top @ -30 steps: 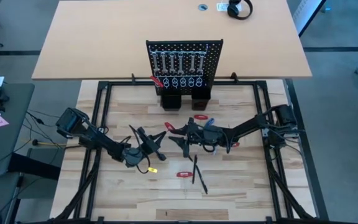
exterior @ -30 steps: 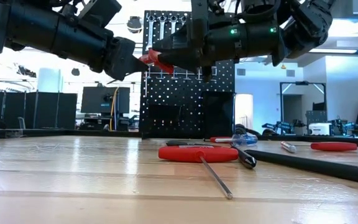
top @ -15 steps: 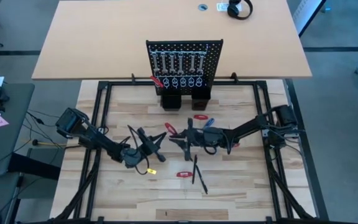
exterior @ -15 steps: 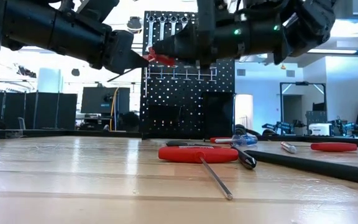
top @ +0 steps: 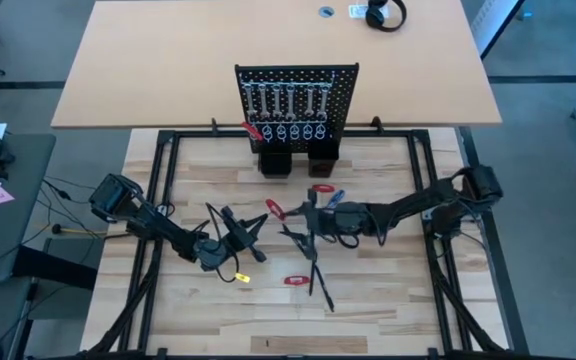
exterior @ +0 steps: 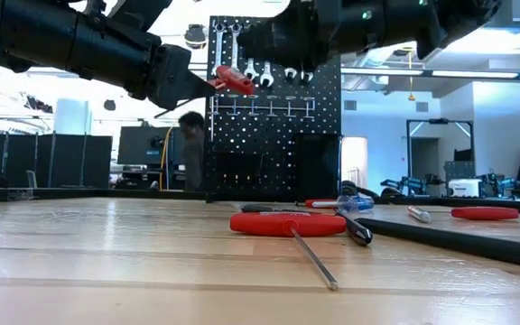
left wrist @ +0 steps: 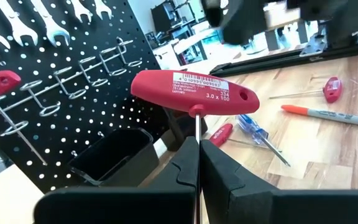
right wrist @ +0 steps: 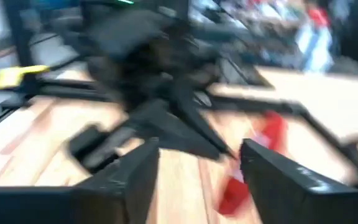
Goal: Hang tools onto peg board
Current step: Hang the allen wrench on the peg board
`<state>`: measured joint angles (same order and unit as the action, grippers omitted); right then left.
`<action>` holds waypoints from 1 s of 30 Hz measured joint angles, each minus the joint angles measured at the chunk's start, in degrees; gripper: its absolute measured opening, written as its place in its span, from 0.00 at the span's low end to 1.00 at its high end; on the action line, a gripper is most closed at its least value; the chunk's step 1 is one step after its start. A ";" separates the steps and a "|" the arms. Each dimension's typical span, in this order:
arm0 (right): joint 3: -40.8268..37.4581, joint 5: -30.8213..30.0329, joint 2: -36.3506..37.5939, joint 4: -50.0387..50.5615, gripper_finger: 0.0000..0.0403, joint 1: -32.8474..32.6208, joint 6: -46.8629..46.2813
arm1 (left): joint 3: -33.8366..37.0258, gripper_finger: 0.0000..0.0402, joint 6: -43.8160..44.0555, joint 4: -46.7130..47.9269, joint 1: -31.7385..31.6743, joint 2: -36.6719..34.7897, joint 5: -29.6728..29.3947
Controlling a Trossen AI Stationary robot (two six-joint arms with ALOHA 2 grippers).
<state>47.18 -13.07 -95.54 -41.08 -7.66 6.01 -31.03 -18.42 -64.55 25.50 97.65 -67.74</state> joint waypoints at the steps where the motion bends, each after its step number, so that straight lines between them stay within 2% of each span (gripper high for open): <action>1: 0.00 -1.14 0.05 1.06 0.60 0.88 -3.71 | 0.00 0.00 -0.01 0.00 0.00 0.00 0.02; 6: 0.02 -1.90 -4.49 -0.92 0.66 4.93 -15.29 | 0.02 0.00 -0.01 0.14 -0.02 0.00 -0.10; 11: -0.04 3.95 -11.92 -13.91 0.65 4.84 -16.56 | 0.02 0.00 -0.04 0.19 0.02 0.00 0.15; 14: -0.04 3.96 -13.66 -19.28 0.61 3.75 -16.24 | 0.02 0.00 -0.03 0.49 0.00 0.00 0.11; 19: -0.04 1.95 -14.33 -22.30 0.49 2.30 -15.10 | 0.02 0.00 -0.03 0.48 0.17 0.00 0.13; 28: -0.04 -2.82 -14.33 -23.93 0.17 0.66 -11.31 | 0.00 0.00 -0.03 0.50 0.26 0.00 0.33; 30: -0.04 -2.83 -14.33 -23.89 0.16 0.66 -10.51 | 0.00 0.00 0.00 0.57 0.26 0.00 0.28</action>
<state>47.13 -15.90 -109.86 -64.97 -7.01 -4.50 -31.03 -18.42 -63.99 25.76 97.65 -67.46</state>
